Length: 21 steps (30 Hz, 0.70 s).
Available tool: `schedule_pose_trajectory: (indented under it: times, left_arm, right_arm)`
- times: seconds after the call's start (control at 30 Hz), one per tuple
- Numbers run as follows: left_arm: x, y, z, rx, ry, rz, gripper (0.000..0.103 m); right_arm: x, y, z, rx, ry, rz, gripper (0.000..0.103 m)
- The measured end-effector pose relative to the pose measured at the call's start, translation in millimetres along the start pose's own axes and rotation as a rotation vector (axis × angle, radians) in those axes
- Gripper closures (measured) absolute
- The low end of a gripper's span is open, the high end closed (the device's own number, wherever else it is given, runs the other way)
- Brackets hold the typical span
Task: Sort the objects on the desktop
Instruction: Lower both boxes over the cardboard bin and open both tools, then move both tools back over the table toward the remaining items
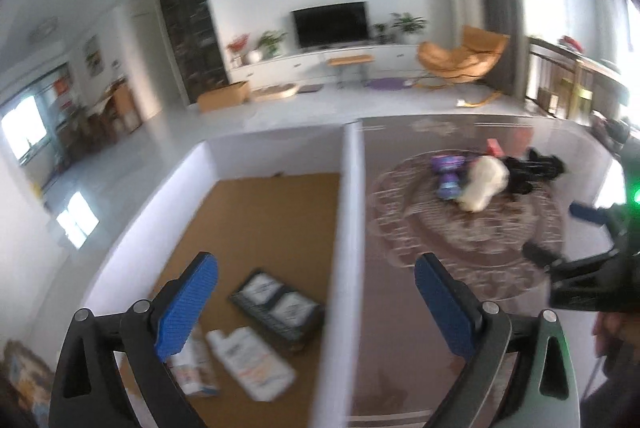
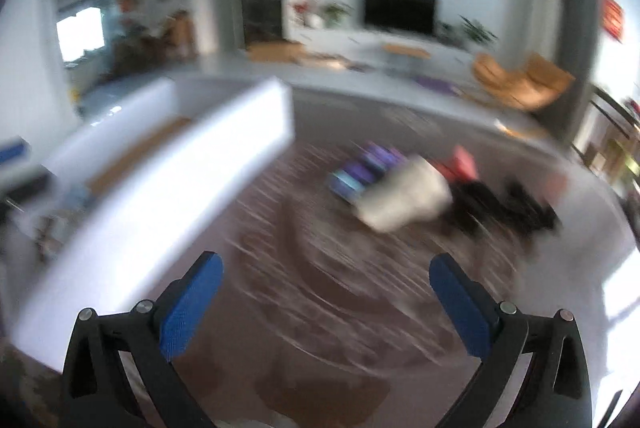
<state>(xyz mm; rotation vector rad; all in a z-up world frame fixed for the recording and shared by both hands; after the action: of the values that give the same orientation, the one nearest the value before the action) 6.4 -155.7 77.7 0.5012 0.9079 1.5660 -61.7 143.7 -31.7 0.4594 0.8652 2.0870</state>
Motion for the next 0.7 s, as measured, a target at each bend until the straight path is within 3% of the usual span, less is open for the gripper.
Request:
schedule_pose_trajectory:
  times: [0.17, 0.27, 0.7]
  left_arm:
    - [46.5, 8.7, 9.3, 0.016, -0.051, -0.047, 0.003]
    - [65.8, 10.2, 13.9, 0.016, -0.070, -0.061, 0.003]
    - [108.2, 7.7, 12.4, 0.002, -0.074, -0.115, 0.003]
  right_arm:
    - [59.5, -47.8, -10.6, -0.079, -0.112, -0.060, 0.000]
    - [86.8, -60.6, -12.4, -0.095, -0.137, -0.097, 0.000]
    - [134.2, -82.2, -13.6, -0.134, -0.159, -0.236, 0.000]
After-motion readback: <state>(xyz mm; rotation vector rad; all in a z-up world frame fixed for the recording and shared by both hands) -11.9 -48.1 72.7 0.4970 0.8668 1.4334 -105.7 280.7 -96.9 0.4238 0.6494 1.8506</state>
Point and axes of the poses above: each gripper's, at about its wrist camera, not at the fingertips, and z roughly against the way its jaws point, x to its right, y to its top, the point moved 4 cm from there along -z, roughly the way its jaws point, and after that the axes turned 1 degree about y, right-handed, at the moved point
